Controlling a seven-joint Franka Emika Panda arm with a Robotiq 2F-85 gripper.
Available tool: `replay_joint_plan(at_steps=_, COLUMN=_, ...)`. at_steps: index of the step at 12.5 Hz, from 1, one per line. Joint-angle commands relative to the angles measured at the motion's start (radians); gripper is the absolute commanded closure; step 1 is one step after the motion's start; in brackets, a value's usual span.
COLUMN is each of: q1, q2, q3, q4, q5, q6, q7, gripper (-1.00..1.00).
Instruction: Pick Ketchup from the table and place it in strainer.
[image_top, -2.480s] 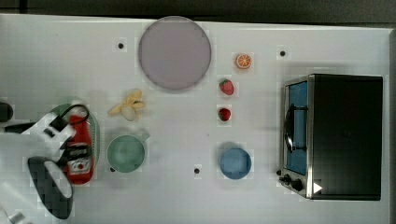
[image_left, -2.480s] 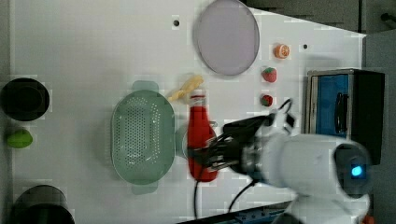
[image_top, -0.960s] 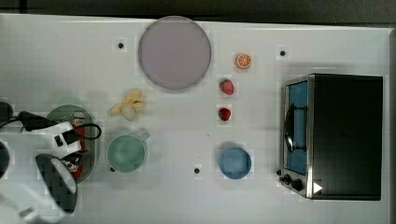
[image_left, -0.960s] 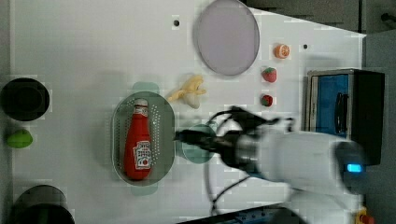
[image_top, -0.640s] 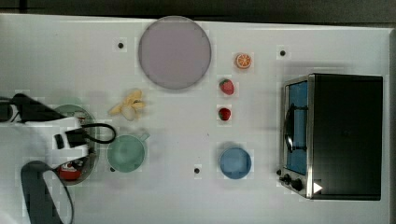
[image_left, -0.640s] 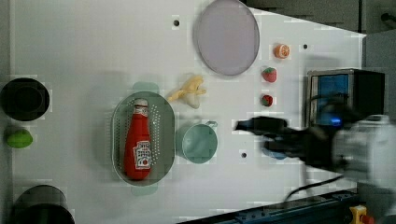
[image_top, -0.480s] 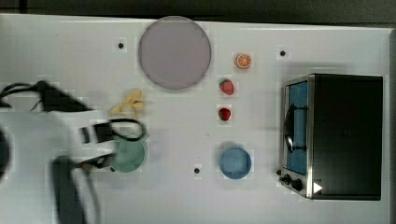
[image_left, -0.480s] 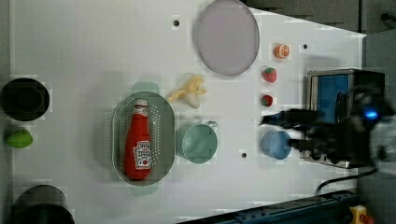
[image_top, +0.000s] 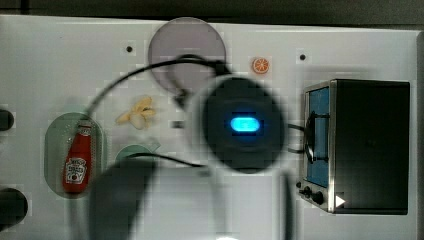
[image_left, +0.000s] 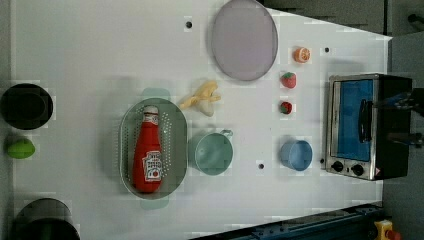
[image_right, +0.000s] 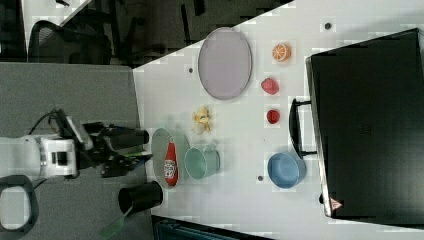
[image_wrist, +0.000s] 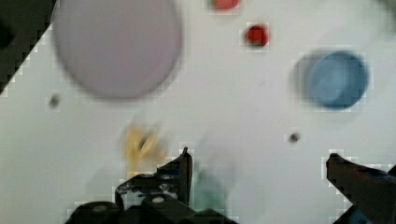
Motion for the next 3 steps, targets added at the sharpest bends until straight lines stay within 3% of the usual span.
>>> replay_joint_plan(at_steps=1, q1=-0.001, q2=0.016, q3=0.008, q4=0.040, q5=-0.093, q6=-0.008, q7=-0.046, gripper=-1.00)
replay_joint_plan(at_steps=3, q1=-0.001, q2=0.023, q3=0.011, q4=0.063, q5=-0.091, q6=-0.018, q7=-0.045, gripper=-1.00)
